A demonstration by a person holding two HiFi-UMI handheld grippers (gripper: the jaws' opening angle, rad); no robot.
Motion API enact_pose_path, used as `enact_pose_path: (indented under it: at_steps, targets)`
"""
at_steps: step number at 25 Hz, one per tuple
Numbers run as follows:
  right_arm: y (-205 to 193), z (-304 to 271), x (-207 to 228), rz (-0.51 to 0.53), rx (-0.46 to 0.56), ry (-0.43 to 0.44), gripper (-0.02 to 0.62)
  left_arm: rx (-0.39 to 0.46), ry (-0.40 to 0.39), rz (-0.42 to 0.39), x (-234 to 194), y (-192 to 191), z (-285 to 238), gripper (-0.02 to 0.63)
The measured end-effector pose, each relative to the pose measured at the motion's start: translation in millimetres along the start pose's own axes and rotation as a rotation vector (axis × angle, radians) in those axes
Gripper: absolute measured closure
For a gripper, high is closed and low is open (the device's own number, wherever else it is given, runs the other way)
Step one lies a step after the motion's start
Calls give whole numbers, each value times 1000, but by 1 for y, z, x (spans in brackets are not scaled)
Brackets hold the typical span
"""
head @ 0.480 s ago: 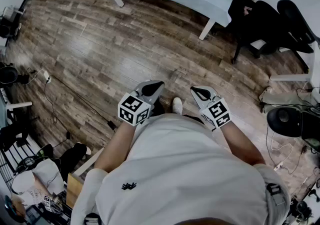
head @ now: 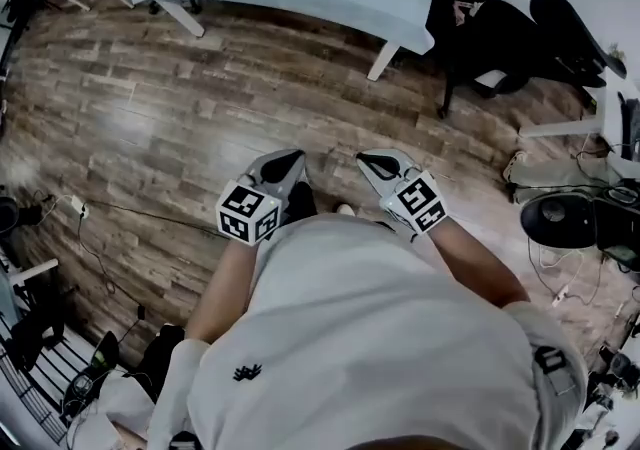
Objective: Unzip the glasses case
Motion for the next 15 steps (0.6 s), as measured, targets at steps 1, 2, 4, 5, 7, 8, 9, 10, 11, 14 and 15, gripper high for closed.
enact_pose_path:
  at_steps: [1,2,4,5,7,8,9,10,11,14,15]
  targets:
    - [10,-7,9,-7,-5,-12,595,7,-9,-13,-12,13,-2,551]
    - [21,-15,18,-9,-9,-21,595,13,-17,-26,-25,25,-3,551]
    - [43,-33,36,-5,-9,-32,595,13,-31,-53,-50,44,-7,551]
    - [54,-42,44,-4,-6,-38,595,6,-35,-65,-63,50,-9,551]
    - [73,-61,59,-6,-2,-54,594,-10,-38,-82,-90,59,-12,551]
    - [83,-70,66,-7,2,-62,594,-16,-38,-90,-104,63,-11,551]
    - [93,-79,71,-6,7,-70,594,-20,-38,-98,-118,68,-10,551]
    - [103,-88,76,-3,10,-79,589,-25,-37,-104,-131,72,-9,551]
    - [112,-98,80,-3,10,-85,578,-30,-36,-104,-145,75,-8,551]
    - [130,-118,98,-22,1,-89,572,-38,-28,-84,-177,88,-13,549]
    - [134,-122,108,-23,-2,-90,572,-36,-26,-81,-186,94,-19,549]
Point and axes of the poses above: the fingertips, and each gripper's own axes: z backward along the fingers, x to its right, y out of its top, the point moved 3 cm from there along z, backward along the fingers, and after that the axes turned 10 degrees about -x, right-handed, at the moved point
